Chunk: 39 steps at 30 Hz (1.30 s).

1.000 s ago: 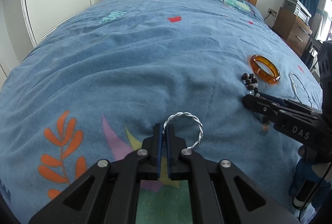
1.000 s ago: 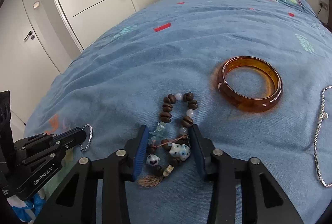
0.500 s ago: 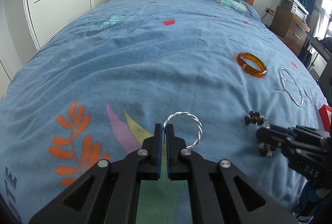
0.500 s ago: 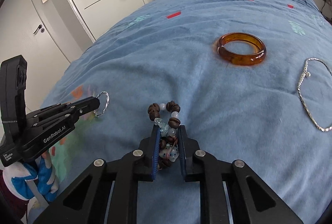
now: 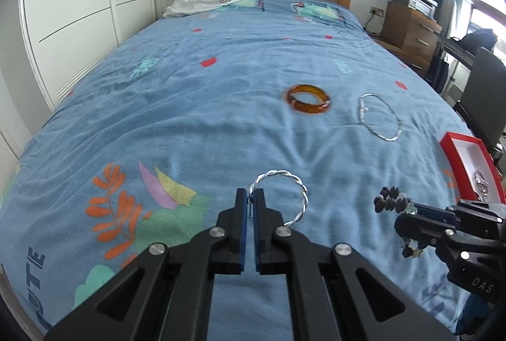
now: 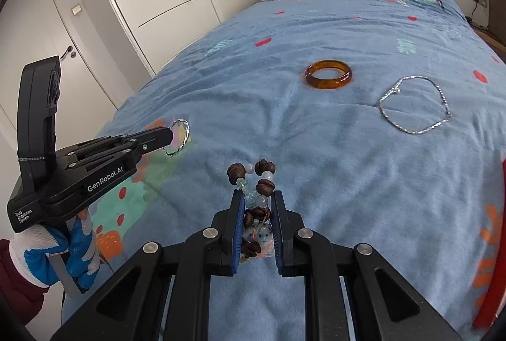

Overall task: Organize jewelry
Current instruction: 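Carry the beaded bracelet and silver hoop with both tools into the red box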

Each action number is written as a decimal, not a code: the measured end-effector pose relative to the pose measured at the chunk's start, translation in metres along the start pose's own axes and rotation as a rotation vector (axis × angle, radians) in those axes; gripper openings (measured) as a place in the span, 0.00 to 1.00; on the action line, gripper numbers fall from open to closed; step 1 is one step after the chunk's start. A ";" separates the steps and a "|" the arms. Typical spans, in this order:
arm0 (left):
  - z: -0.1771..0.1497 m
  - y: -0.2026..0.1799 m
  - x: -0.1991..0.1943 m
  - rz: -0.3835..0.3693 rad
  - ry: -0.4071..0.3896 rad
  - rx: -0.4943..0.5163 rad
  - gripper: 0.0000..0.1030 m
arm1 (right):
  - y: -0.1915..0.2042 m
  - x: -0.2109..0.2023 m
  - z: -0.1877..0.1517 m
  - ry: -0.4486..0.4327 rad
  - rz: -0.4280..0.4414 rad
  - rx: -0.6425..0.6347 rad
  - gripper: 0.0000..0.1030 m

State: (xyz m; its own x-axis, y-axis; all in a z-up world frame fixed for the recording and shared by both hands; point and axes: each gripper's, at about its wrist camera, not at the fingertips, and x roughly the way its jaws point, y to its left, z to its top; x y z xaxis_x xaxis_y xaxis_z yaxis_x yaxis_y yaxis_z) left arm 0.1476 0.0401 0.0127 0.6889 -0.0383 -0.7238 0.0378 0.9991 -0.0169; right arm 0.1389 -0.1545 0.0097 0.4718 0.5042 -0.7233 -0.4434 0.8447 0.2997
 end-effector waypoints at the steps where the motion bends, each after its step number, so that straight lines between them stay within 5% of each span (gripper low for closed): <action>1: 0.000 -0.008 -0.006 -0.007 -0.006 0.012 0.03 | -0.001 -0.007 -0.001 -0.008 -0.003 0.002 0.16; 11: 0.005 -0.084 -0.054 -0.072 -0.060 0.108 0.03 | -0.023 -0.091 -0.022 -0.107 -0.062 0.047 0.16; 23: 0.021 -0.198 -0.080 -0.173 -0.096 0.235 0.03 | -0.099 -0.183 -0.045 -0.213 -0.206 0.130 0.16; 39: 0.023 -0.345 -0.020 -0.326 0.009 0.355 0.03 | -0.230 -0.236 -0.085 -0.219 -0.375 0.286 0.16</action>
State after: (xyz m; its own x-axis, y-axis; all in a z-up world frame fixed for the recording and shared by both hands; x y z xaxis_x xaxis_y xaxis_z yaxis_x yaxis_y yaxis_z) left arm 0.1371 -0.3039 0.0492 0.5938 -0.3468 -0.7260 0.4969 0.8678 -0.0081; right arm 0.0647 -0.4833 0.0590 0.7205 0.1576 -0.6753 -0.0015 0.9742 0.2257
